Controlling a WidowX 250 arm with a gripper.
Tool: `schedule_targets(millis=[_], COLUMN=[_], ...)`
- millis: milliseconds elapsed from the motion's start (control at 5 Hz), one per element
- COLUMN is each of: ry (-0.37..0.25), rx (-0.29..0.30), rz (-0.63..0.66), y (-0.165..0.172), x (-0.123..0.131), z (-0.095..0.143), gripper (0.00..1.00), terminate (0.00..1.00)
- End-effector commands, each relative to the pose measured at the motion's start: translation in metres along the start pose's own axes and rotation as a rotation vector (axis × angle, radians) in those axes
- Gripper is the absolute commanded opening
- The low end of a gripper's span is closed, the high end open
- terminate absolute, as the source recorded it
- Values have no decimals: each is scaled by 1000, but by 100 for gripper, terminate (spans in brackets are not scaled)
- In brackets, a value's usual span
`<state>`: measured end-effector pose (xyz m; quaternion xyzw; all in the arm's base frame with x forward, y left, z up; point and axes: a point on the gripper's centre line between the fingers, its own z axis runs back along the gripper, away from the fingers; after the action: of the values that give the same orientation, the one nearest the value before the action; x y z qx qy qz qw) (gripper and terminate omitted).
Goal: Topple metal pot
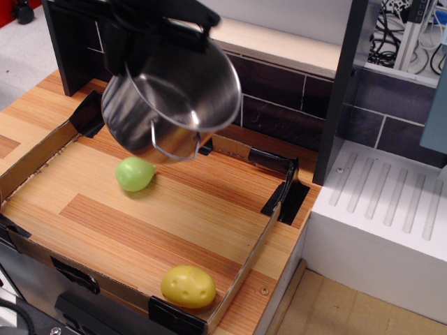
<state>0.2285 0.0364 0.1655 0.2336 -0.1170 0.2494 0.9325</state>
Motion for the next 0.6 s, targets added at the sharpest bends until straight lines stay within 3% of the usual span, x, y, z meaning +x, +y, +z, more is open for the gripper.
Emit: schedule_targets(millis=[0, 200, 400], ry=[-184, -173, -220], rx=[214, 265, 325], rz=[2, -50, -100], y=[-23, -34, -47], x=[-5, -13, -23], z=[-34, -49, -60], gripper=[0, 0, 0], terminate=[0, 0, 0])
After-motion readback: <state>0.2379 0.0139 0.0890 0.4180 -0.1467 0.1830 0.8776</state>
